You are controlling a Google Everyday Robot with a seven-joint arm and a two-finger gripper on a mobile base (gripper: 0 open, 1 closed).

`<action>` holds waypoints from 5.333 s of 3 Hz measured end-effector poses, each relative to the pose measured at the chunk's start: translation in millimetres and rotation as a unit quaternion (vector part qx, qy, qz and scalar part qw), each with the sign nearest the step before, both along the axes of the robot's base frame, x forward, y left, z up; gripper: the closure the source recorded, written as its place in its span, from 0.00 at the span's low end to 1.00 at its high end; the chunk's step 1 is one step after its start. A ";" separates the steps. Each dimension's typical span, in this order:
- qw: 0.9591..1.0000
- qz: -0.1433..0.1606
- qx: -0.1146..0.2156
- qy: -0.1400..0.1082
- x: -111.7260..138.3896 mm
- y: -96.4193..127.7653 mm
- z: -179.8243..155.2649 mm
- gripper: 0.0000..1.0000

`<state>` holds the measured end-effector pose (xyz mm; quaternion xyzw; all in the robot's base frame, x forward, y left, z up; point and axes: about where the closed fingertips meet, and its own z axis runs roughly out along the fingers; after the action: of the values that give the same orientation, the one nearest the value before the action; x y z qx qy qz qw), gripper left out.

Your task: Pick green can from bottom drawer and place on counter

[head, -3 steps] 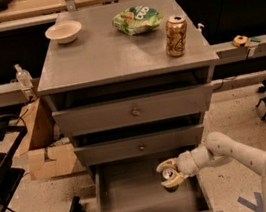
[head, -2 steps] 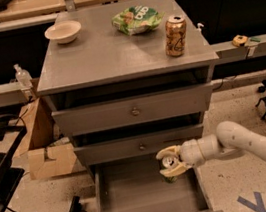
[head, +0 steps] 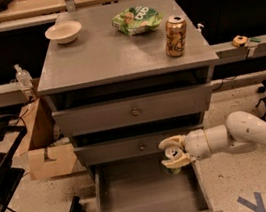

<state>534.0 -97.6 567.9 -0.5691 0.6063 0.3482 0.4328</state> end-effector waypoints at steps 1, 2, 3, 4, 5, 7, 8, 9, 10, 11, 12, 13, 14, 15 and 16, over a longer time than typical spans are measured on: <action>1.000 0.005 0.000 0.001 2.3 2.7 23.7 1.00; 0.999 -0.024 0.024 0.010 5.9 3.5 90.4 1.00; 0.996 -0.082 0.042 0.017 13.5 -6.1 171.8 1.00; 0.990 -0.135 0.037 0.013 31.7 -10.8 261.9 1.00; 0.986 -0.165 0.019 0.006 61.1 -7.5 335.1 1.00; 0.988 -0.154 0.015 -0.009 123.0 39.6 416.4 1.00; 0.988 -0.154 0.015 -0.009 123.0 39.6 416.4 1.00; 0.988 -0.149 0.030 -0.013 146.2 49.0 427.2 1.00; 0.989 -0.139 0.051 0.006 196.3 76.5 425.2 1.00; 0.990 -0.118 0.048 0.053 249.1 133.6 401.7 1.00; 0.990 -0.116 0.042 0.062 269.3 165.5 403.8 1.00; 0.990 -0.135 0.021 0.043 287.3 202.6 413.5 1.00; 0.986 -0.162 -0.005 0.044 307.9 237.1 392.9 1.00; 0.981 -0.185 -0.015 0.060 327.1 263.3 360.4 1.00; 0.978 -0.200 0.000 0.065 342.7 276.1 340.5 0.83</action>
Offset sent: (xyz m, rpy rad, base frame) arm 0.0135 -0.0037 0.1887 0.1203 0.0454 -0.1507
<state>876.7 178.5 908.4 -0.4124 0.7350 0.2905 0.4532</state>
